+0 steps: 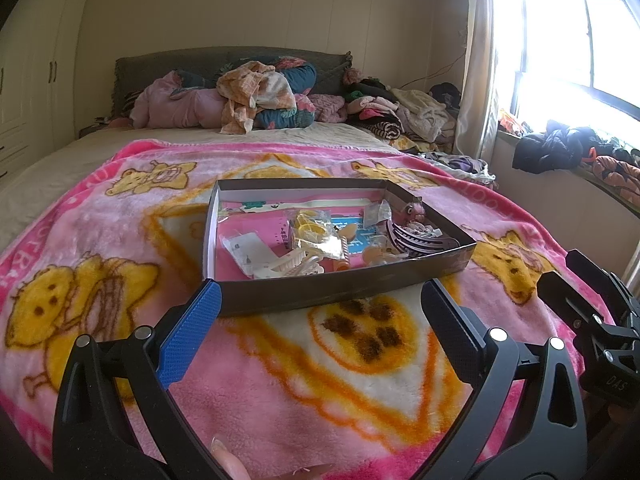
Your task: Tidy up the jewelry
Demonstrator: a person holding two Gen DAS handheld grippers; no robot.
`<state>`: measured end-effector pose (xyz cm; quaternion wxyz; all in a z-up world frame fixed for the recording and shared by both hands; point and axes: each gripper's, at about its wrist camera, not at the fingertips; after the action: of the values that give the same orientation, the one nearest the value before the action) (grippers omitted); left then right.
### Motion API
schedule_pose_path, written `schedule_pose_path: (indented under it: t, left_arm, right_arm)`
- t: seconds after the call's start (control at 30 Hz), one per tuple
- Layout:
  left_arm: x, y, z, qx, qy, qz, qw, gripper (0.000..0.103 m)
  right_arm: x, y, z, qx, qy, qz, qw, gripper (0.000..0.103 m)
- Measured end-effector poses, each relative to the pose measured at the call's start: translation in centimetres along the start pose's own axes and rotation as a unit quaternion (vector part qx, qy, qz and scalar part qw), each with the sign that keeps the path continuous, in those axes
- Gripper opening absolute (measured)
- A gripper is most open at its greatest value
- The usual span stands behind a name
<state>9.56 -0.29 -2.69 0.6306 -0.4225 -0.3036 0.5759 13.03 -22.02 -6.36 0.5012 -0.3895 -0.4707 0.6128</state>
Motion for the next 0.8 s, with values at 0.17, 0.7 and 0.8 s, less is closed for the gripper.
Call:
schedule_pose_path:
  t: [0.17, 0.7, 0.8]
  left_arm:
    - [-0.01, 0.0, 0.0, 0.0, 0.001, 0.0, 1.0, 0.091]
    - [-0.14, 0.19, -0.01, 0.001, 0.001, 0.0, 1.0, 0.091]
    - [-0.12, 0.17, -0.02, 0.001, 0.005, 0.002, 1.0, 0.091]
  right_arm:
    - [0.01, 0.02, -0.04, 0.001, 0.0, 0.0, 1.0, 0.097]
    - [0.04, 0.11, 0.01, 0.0, 0.0, -0.002, 1.0, 0.097]
    - [-0.04, 0.07, 0.05, 0.0, 0.001, -0.001, 1.0, 0.097]
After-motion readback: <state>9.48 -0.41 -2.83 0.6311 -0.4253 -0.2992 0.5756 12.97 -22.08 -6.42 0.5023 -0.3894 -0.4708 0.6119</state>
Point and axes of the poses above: each gripper's, at about its wrist camera, not at the fingertips, and z roughly against the way its jaws point, x to its left, y to its underside
